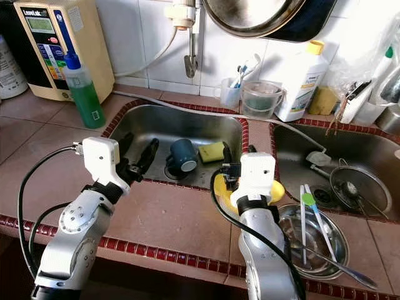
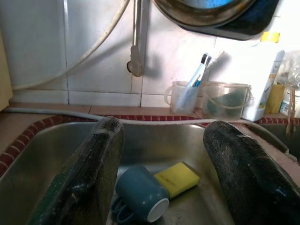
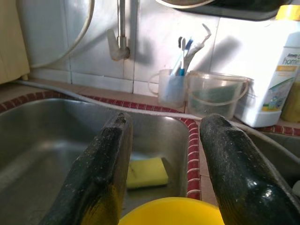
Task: Kitchen organization
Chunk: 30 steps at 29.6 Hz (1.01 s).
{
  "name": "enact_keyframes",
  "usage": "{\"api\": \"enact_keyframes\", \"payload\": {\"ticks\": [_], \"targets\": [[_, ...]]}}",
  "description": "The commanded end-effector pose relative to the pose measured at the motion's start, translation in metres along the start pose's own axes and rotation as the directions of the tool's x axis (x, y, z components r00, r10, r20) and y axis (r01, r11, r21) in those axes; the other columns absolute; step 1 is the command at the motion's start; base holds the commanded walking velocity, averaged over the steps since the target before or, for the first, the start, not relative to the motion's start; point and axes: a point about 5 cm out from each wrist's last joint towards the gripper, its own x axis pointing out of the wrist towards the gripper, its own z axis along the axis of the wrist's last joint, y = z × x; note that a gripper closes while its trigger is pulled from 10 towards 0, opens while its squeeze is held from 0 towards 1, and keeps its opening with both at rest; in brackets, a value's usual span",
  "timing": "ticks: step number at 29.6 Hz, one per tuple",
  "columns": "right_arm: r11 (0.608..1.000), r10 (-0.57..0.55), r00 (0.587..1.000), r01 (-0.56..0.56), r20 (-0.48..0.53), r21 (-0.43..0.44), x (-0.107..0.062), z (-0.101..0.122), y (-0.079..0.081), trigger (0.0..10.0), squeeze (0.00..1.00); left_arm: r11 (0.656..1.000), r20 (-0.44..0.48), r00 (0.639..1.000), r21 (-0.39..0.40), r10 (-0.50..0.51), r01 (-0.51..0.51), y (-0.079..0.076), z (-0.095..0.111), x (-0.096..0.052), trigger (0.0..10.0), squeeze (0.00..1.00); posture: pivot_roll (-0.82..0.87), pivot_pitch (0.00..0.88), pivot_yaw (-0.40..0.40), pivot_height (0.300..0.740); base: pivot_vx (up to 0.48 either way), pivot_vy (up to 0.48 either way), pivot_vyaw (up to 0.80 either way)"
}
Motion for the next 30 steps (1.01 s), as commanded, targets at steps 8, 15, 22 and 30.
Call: {"api": "enact_keyframes", "payload": {"ticks": [8,15,22,30], "targets": [[0.995,-0.042,0.998,0.046,-0.038,0.091,-0.0045,0.0013,-0.0064,10.0,1.0,0.999,0.013,0.999,0.014,-0.045,0.044,-0.0034,0.0059,0.0035,10.0,0.0,-0.13,0.032,0.007,0.74,0.0,0.0,0.0],[0.994,-0.03,0.998,0.035,-0.048,0.103,-0.0056,0.0023,-0.0056,10.0,1.0,0.999,0.016,0.999,0.008,-0.049,0.049,-0.005,0.0066,0.0039,10.0,0.0,-0.13,0.039,0.004,0.74,0.0,0.0,0.0],[0.994,-0.027,0.998,0.033,-0.059,0.1,-0.0069,0.0025,-0.006,10.0,1.0,0.999,0.012,0.999,0.009,-0.053,0.053,-0.0033,0.007,0.0025,10.0,0.0,-0.13,0.047,0.003,0.74,0.0,0.0,0.0],[0.993,-0.034,0.998,0.04,-0.053,0.108,-0.0052,0.0056,-0.0044,10.0,1.0,0.999,0.013,0.999,0.01,-0.053,0.052,-0.0029,0.0077,0.0035,10.0,0.0,-0.13,0.049,0.004,0.74,0.0,0.0,0.0]]}}
